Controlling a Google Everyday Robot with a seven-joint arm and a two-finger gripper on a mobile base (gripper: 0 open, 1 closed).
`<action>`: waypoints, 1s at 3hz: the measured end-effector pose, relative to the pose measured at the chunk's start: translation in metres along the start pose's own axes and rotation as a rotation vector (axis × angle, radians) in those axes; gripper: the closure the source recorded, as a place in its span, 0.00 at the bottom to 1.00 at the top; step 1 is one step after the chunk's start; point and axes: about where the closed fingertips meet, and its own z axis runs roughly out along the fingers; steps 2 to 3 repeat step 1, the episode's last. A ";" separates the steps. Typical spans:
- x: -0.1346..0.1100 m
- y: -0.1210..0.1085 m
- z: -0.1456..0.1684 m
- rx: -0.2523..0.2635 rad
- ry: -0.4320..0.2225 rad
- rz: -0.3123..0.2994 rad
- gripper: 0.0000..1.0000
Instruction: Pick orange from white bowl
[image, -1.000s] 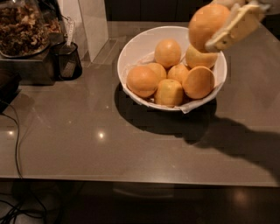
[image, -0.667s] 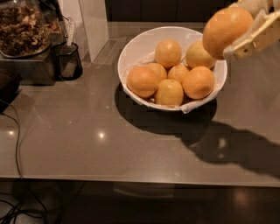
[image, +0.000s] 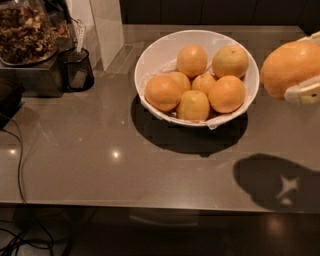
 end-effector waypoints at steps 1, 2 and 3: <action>0.000 0.000 0.000 0.000 0.000 0.000 1.00; 0.000 0.000 0.000 0.000 0.000 0.000 1.00; 0.000 0.000 0.000 0.000 0.000 0.000 1.00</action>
Offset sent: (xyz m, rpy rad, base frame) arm 0.0000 0.0000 0.0000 0.0000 0.0000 0.0000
